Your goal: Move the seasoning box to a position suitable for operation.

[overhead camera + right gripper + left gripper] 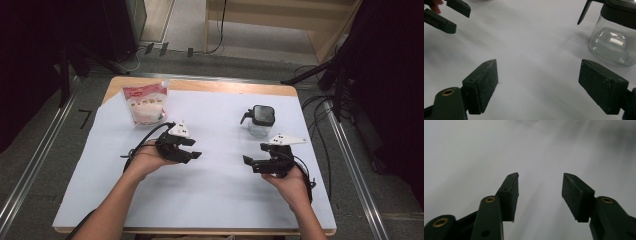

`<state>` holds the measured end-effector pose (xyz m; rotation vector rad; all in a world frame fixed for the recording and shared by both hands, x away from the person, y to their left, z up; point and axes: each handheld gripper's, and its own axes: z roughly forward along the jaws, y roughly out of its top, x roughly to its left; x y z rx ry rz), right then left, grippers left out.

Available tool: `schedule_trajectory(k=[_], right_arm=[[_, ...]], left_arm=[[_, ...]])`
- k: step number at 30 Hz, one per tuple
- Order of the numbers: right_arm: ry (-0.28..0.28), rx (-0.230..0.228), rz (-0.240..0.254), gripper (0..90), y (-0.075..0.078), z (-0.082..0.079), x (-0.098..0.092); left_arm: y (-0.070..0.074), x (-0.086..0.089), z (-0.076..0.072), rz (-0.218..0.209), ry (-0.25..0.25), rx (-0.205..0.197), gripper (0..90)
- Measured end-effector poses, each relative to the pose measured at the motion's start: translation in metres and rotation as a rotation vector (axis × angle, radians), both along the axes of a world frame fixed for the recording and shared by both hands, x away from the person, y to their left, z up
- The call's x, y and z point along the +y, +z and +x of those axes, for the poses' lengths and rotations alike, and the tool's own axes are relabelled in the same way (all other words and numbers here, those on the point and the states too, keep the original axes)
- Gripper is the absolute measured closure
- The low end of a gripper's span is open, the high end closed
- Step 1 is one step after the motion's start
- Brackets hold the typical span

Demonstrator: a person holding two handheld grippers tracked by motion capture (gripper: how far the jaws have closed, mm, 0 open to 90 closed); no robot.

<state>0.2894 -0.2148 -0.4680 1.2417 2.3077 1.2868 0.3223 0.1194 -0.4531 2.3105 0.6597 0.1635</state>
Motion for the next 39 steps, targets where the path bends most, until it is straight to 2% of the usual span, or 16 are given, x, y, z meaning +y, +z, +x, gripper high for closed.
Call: schedule_trajectory(k=[3,7,10,12,13,15,18,23,26,27,28,30,33,36,37,39], right_arm=[[-0.006,0.010,-0.008,16.6,-0.003,0.002,0.000],[-0.035,0.012,0.011,18.4,-0.002,0.003,-0.004],[-0.053,0.038,0.019,19.0,-0.003,0.005,-0.008],[-0.054,0.037,0.032,19.1,-0.003,0.006,-0.010],[-0.054,0.037,0.032,19.1,-0.003,0.006,-0.010],[-0.071,0.044,0.049,19.6,-0.002,0.006,-0.011],[-0.080,0.032,0.031,21.7,-0.002,0.006,-0.013],[-0.074,0.021,-0.016,24.3,-0.003,0.006,-0.014],[-0.076,0.021,-0.021,25.2,-0.003,0.007,-0.014],[-0.078,0.024,-0.019,25.5,-0.003,0.006,-0.014],[-0.079,0.019,-0.024,26.2,-0.003,0.007,-0.015],[-0.082,0.019,-0.025,28.0,-0.003,0.007,-0.016],[-0.086,0.018,-0.025,28.6,-0.003,0.007,-0.018],[-0.098,0.014,-0.023,28.9,-0.003,0.008,-0.019],[-0.104,0.013,-0.025,28.9,-0.003,0.008,-0.019],[-0.113,0.014,-0.024,29.6,-0.003,0.008,-0.019]], left_arm=[[-0.001,0.000,0.004,0.007,0.016,0.052,45.8],[0.000,0.002,0.008,-0.035,0.017,0.124,43.2],[-0.001,0.003,0.007,-0.051,-0.020,0.148,38.9],[-0.001,0.003,0.006,-0.060,-0.041,0.158,43.2],[0.001,0.004,0.006,-0.047,-0.039,0.154,43.2],[0.002,0.005,0.005,-0.074,-0.021,0.179,45.6],[0.000,0.008,0.006,-0.069,-0.014,0.162,49.2],[0.000,0.012,0.008,-0.076,-0.012,0.161,46.6],[0.003,0.011,0.006,-0.073,-0.048,0.122,43.0],[0.005,0.011,0.005,-0.085,-0.048,0.126,40.0],[0.009,0.012,0.004,-0.110,-0.049,0.161,36.2],[0.011,0.013,0.003,-0.134,-0.050,0.170,27.2],[0.013,0.014,0.002,-0.159,-0.046,0.165,24.5],[0.012,0.015,0.004,-0.131,-0.046,0.167,26.3],[0.012,0.016,0.004,-0.104,-0.043,0.171,31.9],[0.011,0.016,0.004,-0.105,-0.051,0.160,37.4]])
